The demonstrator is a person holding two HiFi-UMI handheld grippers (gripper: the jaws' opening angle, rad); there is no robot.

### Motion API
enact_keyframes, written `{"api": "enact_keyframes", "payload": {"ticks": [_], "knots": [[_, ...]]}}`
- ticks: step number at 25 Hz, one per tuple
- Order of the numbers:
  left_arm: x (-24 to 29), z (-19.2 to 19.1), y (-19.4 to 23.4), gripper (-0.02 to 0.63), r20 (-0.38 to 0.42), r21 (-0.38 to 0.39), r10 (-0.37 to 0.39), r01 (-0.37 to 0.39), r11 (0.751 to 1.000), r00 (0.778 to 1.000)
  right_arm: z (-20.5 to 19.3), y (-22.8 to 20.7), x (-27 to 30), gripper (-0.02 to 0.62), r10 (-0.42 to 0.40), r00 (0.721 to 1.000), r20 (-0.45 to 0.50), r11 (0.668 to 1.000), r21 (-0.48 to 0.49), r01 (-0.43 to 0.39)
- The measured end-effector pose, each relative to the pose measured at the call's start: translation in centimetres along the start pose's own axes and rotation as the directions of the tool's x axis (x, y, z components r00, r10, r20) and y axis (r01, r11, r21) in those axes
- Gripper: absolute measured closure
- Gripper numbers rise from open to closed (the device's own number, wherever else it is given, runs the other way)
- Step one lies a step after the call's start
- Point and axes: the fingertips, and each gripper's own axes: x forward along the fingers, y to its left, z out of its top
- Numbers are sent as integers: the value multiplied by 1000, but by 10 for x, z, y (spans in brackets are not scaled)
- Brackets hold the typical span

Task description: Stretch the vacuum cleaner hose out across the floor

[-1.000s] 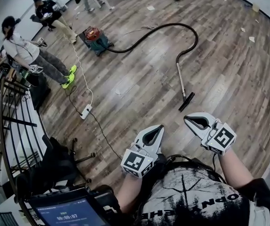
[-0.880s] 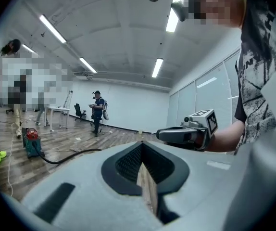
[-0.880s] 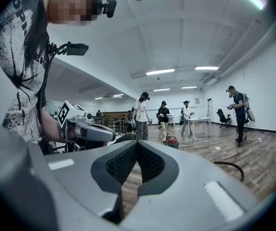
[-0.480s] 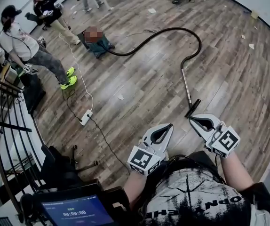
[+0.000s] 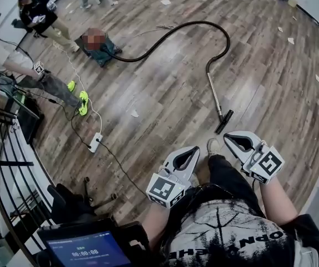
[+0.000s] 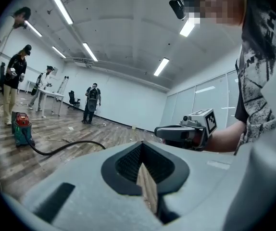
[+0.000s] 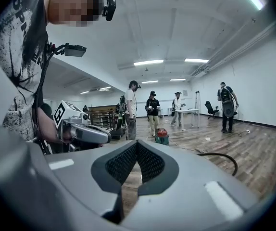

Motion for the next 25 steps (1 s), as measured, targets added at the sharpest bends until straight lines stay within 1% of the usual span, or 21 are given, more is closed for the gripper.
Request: {"api": "enact_keyframes", "payload": {"ticks": [3,6,10,12,15,17,20,22,25], "knots": [[35,8,22,606,-26,2,-3,3,1000,1000,-7,-45,9,589,-20,1000,7,999,46,20],[79,22,49,606,-39,-17,-2,2,1000,999,-7,-97,23,589,-23,999,27,997,79,20],[145,53,91,606,-59,-24,3,-4,1000,998,8,-166,50,589,15,999,45,997,80,-18],[173,67,108,606,-72,-11,11,-12,1000,997,19,-200,58,589,33,998,55,996,76,-37],[216,82,128,606,-93,10,30,-29,1000,995,27,-253,63,589,36,997,74,996,79,-42],[244,87,134,606,-114,11,37,-36,999,993,29,-285,58,590,31,996,80,995,89,-38],[284,100,126,606,-142,18,32,-29,999,989,37,-328,39,589,16,996,83,995,100,-24],[307,102,127,606,-159,23,14,-10,1000,987,34,-352,31,589,-11,996,91,994,108,2],[338,91,143,606,-187,40,-40,48,998,982,13,-383,32,589,-74,993,95,989,131,61]]}}
